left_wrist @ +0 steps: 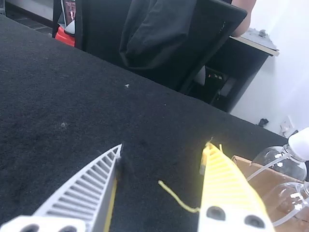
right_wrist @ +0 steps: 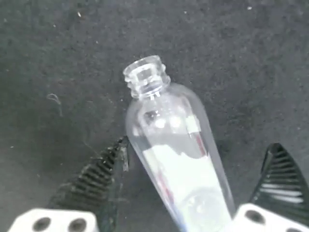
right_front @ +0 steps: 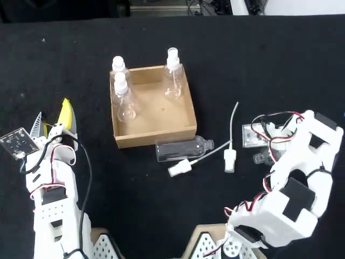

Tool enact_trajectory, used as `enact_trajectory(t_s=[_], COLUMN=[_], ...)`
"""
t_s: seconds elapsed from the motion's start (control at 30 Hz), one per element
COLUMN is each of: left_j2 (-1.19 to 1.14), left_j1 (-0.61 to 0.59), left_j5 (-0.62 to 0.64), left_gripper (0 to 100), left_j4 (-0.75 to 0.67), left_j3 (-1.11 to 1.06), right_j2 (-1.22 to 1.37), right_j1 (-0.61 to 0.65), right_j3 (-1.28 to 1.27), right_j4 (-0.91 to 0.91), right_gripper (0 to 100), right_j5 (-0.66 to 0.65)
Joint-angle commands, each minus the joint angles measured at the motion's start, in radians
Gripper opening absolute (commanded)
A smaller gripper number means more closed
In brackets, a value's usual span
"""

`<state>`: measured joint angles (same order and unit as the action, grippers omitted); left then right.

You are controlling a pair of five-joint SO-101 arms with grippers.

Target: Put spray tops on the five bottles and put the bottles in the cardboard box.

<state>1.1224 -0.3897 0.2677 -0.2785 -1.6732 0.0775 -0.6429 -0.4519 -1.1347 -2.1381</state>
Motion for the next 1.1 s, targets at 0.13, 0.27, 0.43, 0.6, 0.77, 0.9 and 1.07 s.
enact_trajectory(t_s=[0.13,0.27,0.43,0.6,0.77,0.9,1.07], left_j2=[-0.005,-0.005,-0.005,-0.005,-0.005,-0.005,-0.005], left_j1=[0.002,0.002,0.002,0.002,0.002,0.002,0.002], left_j5=[-0.008,-0.008,-0.008,-0.008,-0.008,-0.008,-0.008], left_gripper=[24,24,24,24,24,24,24], left_j4=[0.005,0.005,0.005,0.005,0.005,0.005,0.005], left_j3=[-0.005,-0.005,-0.005,-0.005,-0.005,-0.005,-0.005], right_j2=[0.076,0.077,0.084,0.085,0.085,0.087,0.087], right_j1=[-0.008,-0.015,-0.051,-0.092,-0.083,-0.054,-0.063], right_j3=[0.064,0.071,0.101,0.096,0.102,0.107,0.094], right_j4=[0.080,0.137,0.158,0.132,0.077,0.098,0.100], right_gripper=[25.5,6.0,5.2,24.6,34.6,34.6,28.0], right_j5=[0.061,0.404,1.002,1.138,1.137,1.125,0.925])
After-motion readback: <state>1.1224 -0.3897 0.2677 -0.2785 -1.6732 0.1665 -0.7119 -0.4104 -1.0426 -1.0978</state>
